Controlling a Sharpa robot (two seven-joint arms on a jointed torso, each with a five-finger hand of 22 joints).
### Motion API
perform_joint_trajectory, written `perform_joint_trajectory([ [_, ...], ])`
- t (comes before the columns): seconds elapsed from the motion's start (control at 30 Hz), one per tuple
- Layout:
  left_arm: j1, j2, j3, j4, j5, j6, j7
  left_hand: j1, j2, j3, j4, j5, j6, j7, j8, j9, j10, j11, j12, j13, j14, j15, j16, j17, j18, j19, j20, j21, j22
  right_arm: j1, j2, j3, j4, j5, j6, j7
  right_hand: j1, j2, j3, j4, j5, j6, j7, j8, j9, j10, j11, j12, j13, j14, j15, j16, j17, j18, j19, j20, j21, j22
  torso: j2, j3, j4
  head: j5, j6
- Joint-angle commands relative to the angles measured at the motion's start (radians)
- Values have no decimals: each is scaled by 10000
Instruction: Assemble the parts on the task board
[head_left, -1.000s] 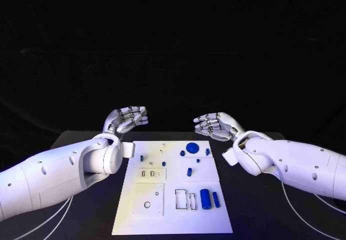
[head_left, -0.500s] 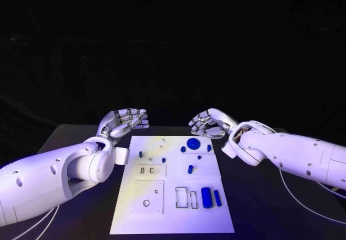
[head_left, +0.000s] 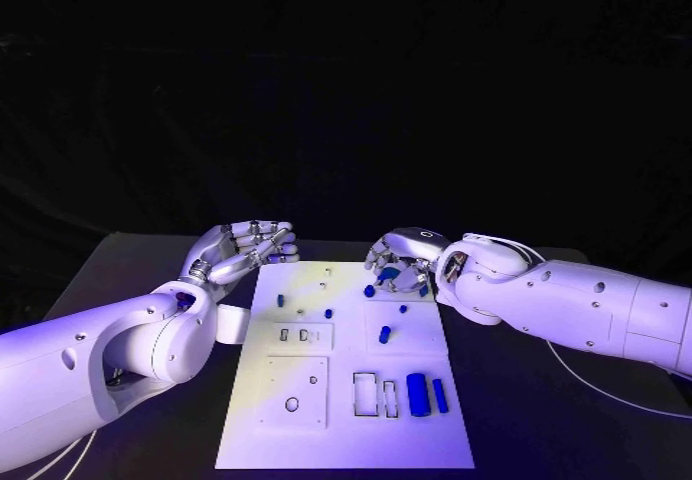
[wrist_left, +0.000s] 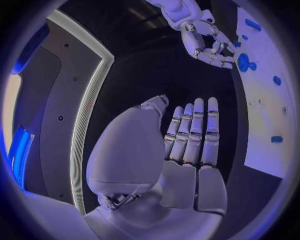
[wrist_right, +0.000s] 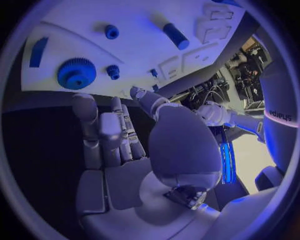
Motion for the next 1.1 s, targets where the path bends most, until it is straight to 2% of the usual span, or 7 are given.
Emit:
perform_joint_trajectory([
  [0.03, 35, -18, 18, 74, -35, 294, -20, -19, -101, 45, 11, -36, 77, 146, -39, -8, 70, -11, -32, -12, 2, 47, -34, 13, 142, 57, -25, 53, -3, 10, 57, 6, -8, -1530, 534, -643, 47, -110, -51, 90, -33, 16, 62, -83, 61, -245, 50, -28, 7, 266, 134, 822, 822, -166, 147, 53, 738, 935, 182, -50, 45, -48, -2],
  [0.3, 49, -34, 24, 105, -16, 315, -52, -35, -111, 51, 14, -37, 75, 150, -45, -10, 71, -7, -48, -12, -3, 50, -45, 16, 142, 72, -28, 58, -4, 4, 186, 4, -135, -1863, 780, -765, 111, -117, -124, 111, -29, 2, 103, -121, 105, -474, 98, -48, 0, 240, 179, 1185, 1147, -222, 198, 122, 1138, 1455, 279, -81, 78, -107, -21],
  [0.33, 50, -36, 25, 109, -15, 316, -58, -54, -116, 57, 18, -37, 73, 157, -51, -12, 71, -3, -62, -11, -4, 52, -55, 19, 142, 88, -31, 64, -5, 2, 196, 3, -150, -1876, 810, -775, 105, -126, -163, 126, -24, -2, 111, -131, 115, -499, 97, -40, 7, 254, 190, 1314, 1286, -264, 315, 134, 1354, 1758, 285, -83, 81, -110, -32],
  [0.6, 53, -50, 27, 108, -14, 314, -88, -68, -124, 61, 19, -37, 70, 164, -57, -15, 70, 1, -76, -11, -5, 53, -62, 22, 142, 99, -33, 68, -6, -24, 281, -1, -249, -1918, 901, -802, 141, -77, -187, 161, -7, 45, 93, -132, 157, -465, 96, -14, 42, 327, 197, 1732, 1761, -358, 548, 159, 1828, 2418, 327, -110, 176, -175, -64],
  [0.83, 55, -54, 28, 96, -13, 329, -116, -68, -124, 61, 19, -37, 70, 164, -57, -15, 70, 1, -76, -11, -5, 53, -62, 22, 142, 99, -33, 68, -6, -45, 381, -3, -313, -1917, 882, -808, 173, 34, -89, 221, -16, 169, 48, -91, 214, -330, 50, 7, 84, 366, 182, 2011, 2057, -424, 712, 157, 2178, 2905, 422, -120, 203, -187, 7],
  [1.1, 59, -52, 30, 88, -12, 354, -144, -68, -124, 61, 19, -37, 70, 164, -57, -15, 70, 1, -76, -11, -5, 53, -62, 22, 142, 99, -33, 68, -6, -87, 488, -9, -425, -1905, 887, -802, 179, 132, 131, 310, -43, 367, -46, -3, 301, -49, -25, 36, 138, 395, 127, 2255, 2308, -530, 981, 121, 2646, 3586, 490, -132, 225, -176, -14],
])
